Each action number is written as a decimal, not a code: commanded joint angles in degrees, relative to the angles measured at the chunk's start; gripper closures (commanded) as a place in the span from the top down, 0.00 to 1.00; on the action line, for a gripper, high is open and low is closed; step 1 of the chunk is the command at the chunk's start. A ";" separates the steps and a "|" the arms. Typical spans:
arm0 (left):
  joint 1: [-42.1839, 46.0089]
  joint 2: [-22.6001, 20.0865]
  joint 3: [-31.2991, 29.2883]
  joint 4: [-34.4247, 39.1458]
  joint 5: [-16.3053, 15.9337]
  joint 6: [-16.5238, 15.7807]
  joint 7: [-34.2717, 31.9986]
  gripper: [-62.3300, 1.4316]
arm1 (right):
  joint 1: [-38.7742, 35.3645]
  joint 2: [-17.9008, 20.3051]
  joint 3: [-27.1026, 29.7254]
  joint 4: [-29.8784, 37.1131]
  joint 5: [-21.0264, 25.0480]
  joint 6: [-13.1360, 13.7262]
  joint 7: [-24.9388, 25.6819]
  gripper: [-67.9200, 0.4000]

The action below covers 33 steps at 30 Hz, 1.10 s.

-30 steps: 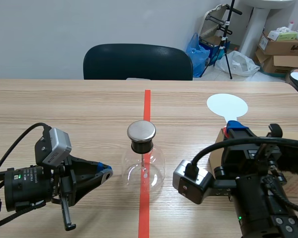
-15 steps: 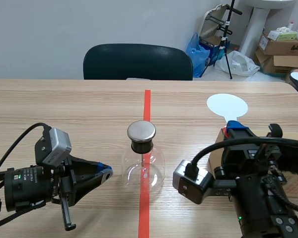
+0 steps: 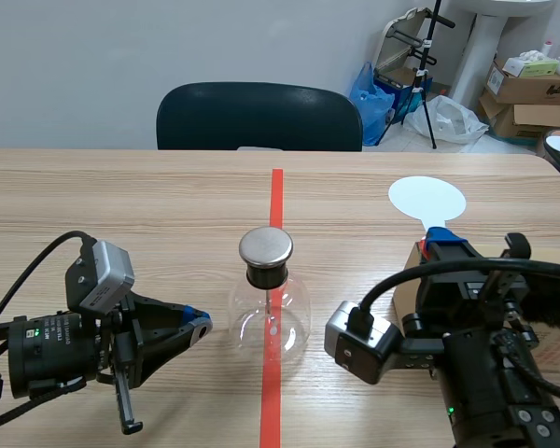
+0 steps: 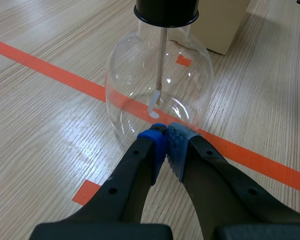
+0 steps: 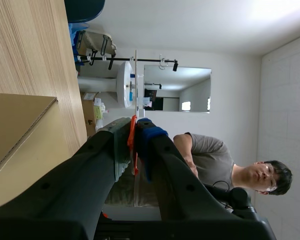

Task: Do the electroscope experiment

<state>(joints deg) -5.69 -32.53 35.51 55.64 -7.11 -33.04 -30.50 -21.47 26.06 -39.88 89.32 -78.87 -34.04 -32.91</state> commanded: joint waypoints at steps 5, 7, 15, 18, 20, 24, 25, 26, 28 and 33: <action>-0.02 0.31 0.07 1.31 -0.72 -0.07 -0.94 0.06 | 0.72 -0.02 0.96 1.07 0.94 -1.07 0.76 0.02; -0.02 0.31 0.07 1.31 -0.70 -0.07 -0.94 0.06 | 0.15 -0.07 2.05 1.75 2.69 -1.07 2.36 0.02; -0.02 0.31 0.07 1.31 -0.70 -0.07 -0.94 0.06 | -5.29 -3.10 12.11 4.46 4.31 -1.07 12.20 0.02; -0.02 0.31 0.07 1.31 -0.70 -0.07 -0.94 0.06 | -7.98 -5.01 16.68 4.66 4.31 -1.11 16.90 0.02; -0.02 0.31 0.07 1.31 -0.70 -0.07 -0.92 0.06 | -9.51 -6.43 19.82 4.66 4.33 -1.55 19.93 0.02; -0.02 0.31 0.07 1.31 -0.70 -0.07 -0.52 0.06 | -12.37 -9.29 25.79 4.66 4.37 -3.87 26.82 0.02; -0.02 0.31 0.07 1.31 -0.70 -0.07 -0.55 0.06 | -13.07 -10.01 27.21 4.66 4.37 -4.11 28.39 0.02; -0.02 0.31 0.07 1.31 -0.70 -0.07 -0.55 0.06 | -13.77 -10.75 28.68 4.66 4.35 -4.11 29.94 0.02; -0.02 0.28 0.07 1.31 -0.72 -0.07 -0.55 0.06 | -14.88 -11.98 31.12 4.66 4.46 -4.11 32.46 0.02; 0.02 0.26 0.07 1.31 -0.72 -0.07 -0.55 0.06 | -17.18 -13.92 36.41 4.66 7.72 -7.65 39.69 0.02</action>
<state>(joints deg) -5.69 -32.53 35.51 55.64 -7.11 -33.04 -30.26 -38.92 11.70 -3.68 92.97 -71.68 -40.42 6.55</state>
